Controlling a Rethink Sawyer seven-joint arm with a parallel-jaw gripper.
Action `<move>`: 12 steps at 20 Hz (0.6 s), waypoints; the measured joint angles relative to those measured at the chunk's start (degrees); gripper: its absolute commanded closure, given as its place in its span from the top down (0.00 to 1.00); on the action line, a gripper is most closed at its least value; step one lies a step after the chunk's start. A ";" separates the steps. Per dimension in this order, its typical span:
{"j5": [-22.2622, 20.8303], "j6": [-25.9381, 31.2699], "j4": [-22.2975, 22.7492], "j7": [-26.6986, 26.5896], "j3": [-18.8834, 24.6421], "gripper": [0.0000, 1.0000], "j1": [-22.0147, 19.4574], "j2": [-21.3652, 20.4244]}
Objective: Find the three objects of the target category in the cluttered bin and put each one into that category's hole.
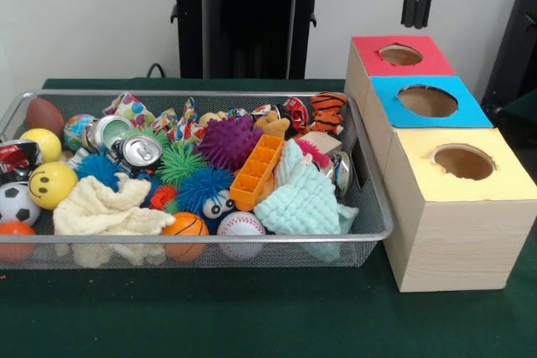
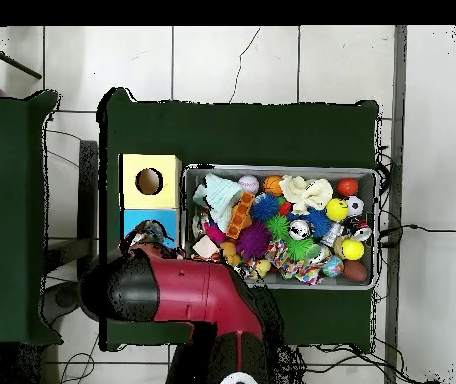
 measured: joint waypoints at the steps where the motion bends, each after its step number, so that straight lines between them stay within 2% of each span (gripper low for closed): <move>1: -0.38 0.00 0.03 0.00 -0.48 0.00 0.11 -0.17; 12: -1.98 -0.04 1.01 0.00 -4.94 0.00 1.78 -2.44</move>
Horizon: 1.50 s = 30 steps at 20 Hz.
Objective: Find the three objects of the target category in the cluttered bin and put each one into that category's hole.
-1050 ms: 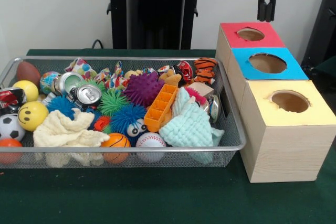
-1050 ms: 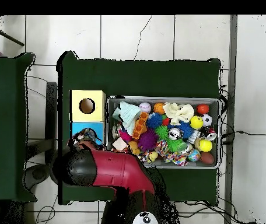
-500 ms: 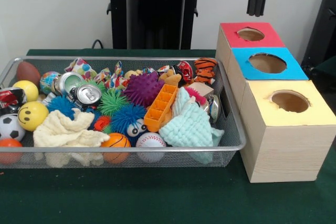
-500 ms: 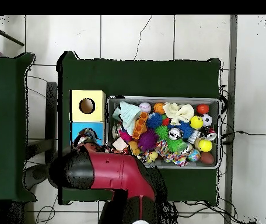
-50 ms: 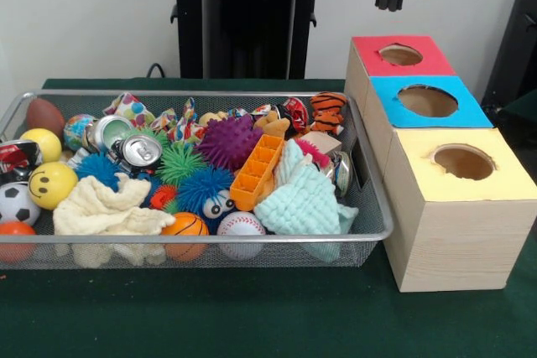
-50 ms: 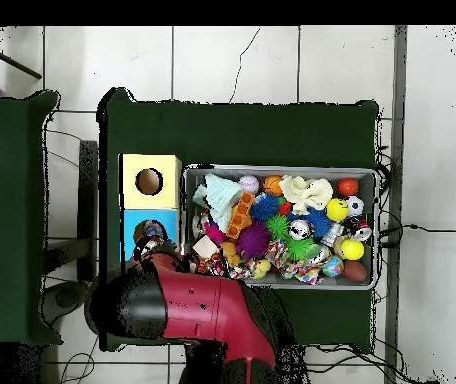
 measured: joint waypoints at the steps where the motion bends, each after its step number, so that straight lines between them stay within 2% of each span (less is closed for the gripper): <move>1: -0.13 -0.04 0.28 0.00 -0.39 1.00 0.29 0.04; 14: -1.15 -1.73 1.72 0.00 -3.39 1.00 4.03 1.04; 21: -1.13 -8.69 3.38 0.00 -3.63 1.00 4.22 1.05; 23: -1.14 -12.60 5.07 0.00 -3.59 1.00 3.72 1.03; 30: -1.68 -19.88 9.51 0.00 -4.04 1.00 3.04 1.12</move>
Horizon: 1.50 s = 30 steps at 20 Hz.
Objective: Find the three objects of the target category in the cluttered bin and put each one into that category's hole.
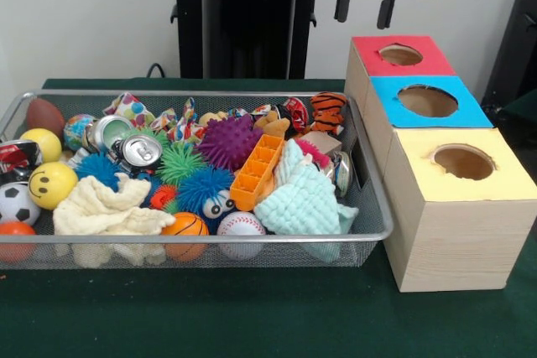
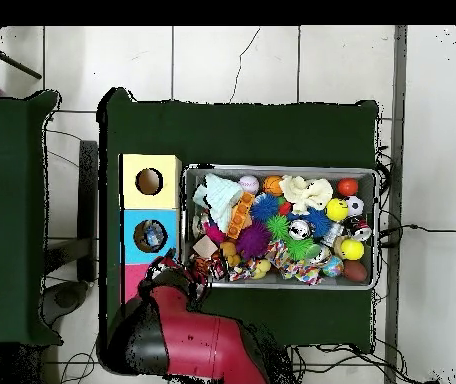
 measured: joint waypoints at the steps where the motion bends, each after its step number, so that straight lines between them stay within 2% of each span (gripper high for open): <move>1: -0.45 -1.55 0.46 0.00 -0.12 1.00 0.14 0.11; 4: -2.13 -9.26 2.25 0.00 -1.31 1.00 1.49 1.01; 5: -2.53 -15.39 3.44 0.00 -2.95 1.00 3.49 1.96; 7: -2.42 -22.51 4.75 0.00 -4.90 1.00 6.14 3.08; 8: -2.38 -28.64 5.96 0.00 -6.49 1.00 8.53 4.09; 9: -2.40 -37.71 8.01 0.00 -8.32 1.00 11.75 5.39; 10: -2.35 -40.99 8.87 0.00 -8.76 1.00 12.64 5.72; 14: -2.66 -48.16 12.05 0.00 -9.45 1.00 14.03 6.04; 16: -3.06 -48.54 13.59 0.00 -9.49 1.00 13.47 5.77; 22: -3.47 -41.16 16.21 0.00 -9.68 1.00 9.75 4.25; 30: -3.54 -38.90 17.17 0.00 -9.69 1.00 8.34 3.95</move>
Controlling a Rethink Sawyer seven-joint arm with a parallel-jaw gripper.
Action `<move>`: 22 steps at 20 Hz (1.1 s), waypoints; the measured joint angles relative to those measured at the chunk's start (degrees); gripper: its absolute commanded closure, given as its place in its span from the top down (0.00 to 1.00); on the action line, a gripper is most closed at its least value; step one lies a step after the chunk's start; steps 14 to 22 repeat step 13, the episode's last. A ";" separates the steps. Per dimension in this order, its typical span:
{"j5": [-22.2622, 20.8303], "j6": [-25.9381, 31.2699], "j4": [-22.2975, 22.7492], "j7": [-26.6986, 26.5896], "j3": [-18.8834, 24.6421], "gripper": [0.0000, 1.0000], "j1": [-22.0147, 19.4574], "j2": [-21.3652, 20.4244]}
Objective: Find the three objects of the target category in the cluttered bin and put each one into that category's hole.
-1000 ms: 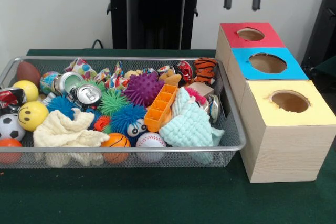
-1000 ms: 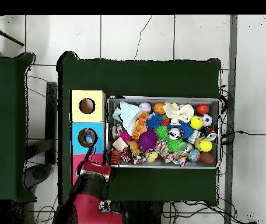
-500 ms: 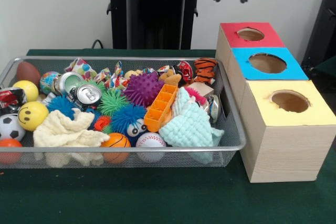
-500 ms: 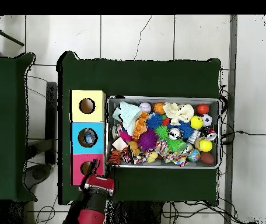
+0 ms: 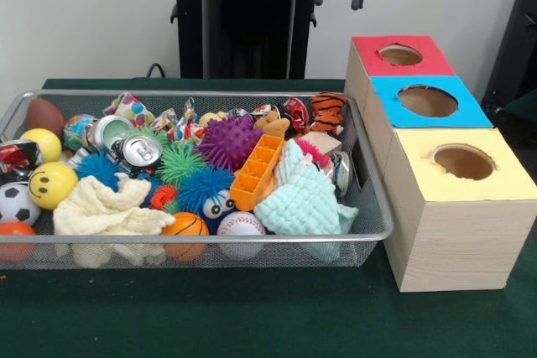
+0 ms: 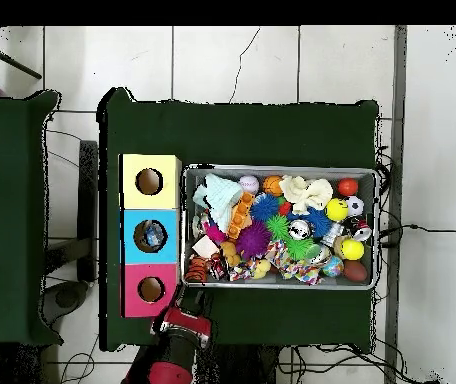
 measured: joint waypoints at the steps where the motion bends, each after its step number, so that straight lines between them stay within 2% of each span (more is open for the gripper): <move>1: 0.00 -0.02 0.00 0.00 0.00 1.00 -0.05 0.01; 12: -0.01 -0.02 0.01 0.00 0.01 1.00 -0.62 0.00; 13: 0.00 0.09 0.00 0.00 0.03 0.00 -0.76 0.00; 22: 0.00 0.09 0.00 0.00 0.03 0.00 -0.76 0.00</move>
